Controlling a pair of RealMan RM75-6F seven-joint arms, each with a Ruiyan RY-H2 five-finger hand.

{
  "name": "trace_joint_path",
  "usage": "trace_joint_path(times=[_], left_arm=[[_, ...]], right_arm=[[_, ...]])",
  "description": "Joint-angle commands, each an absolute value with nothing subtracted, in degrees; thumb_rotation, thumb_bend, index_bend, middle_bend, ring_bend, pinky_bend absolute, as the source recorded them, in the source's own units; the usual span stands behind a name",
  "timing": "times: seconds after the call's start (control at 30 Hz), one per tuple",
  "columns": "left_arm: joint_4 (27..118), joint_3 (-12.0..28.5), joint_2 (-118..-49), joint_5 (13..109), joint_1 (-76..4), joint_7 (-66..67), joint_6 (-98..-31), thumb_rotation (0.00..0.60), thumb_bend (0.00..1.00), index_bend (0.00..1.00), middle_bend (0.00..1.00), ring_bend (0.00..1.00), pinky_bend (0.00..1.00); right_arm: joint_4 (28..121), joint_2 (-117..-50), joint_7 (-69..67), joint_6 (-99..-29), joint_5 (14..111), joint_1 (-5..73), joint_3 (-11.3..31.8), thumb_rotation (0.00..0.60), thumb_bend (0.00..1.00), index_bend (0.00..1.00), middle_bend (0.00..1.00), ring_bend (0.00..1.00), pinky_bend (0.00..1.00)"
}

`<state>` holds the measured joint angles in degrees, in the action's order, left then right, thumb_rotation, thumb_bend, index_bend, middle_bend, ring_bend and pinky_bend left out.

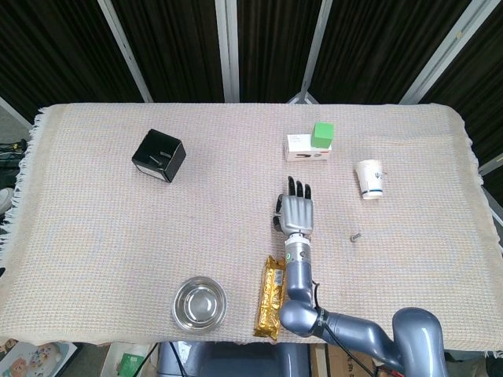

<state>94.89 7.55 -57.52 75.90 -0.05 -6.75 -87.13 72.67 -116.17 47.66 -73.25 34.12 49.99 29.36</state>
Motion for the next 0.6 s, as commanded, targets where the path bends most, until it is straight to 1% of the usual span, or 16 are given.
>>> trace_joint_path(times=[0.03, 0.6], left_arm=[[94.9, 7.6, -57.6, 75.9, -0.1, -6.7, -87.2, 0.600, 0.07, 0.18, 0.12, 0.01, 0.03], [95.0, 7.5, -57.6, 75.9, -0.1, -6.4, -87.2, 0.600, 0.07, 0.18, 0.12, 0.01, 0.03]], right_arm=[[73.4, -115.5, 47.8, -73.5, 33.8, 49.8, 29.6, 0.600, 0.35, 0.58, 0.00, 0.00, 0.00], [74.3, -114.1, 47.8, -73.6, 31.9, 49.8, 29.9, 0.600, 0.35, 0.58, 0.00, 0.00, 0.00]])
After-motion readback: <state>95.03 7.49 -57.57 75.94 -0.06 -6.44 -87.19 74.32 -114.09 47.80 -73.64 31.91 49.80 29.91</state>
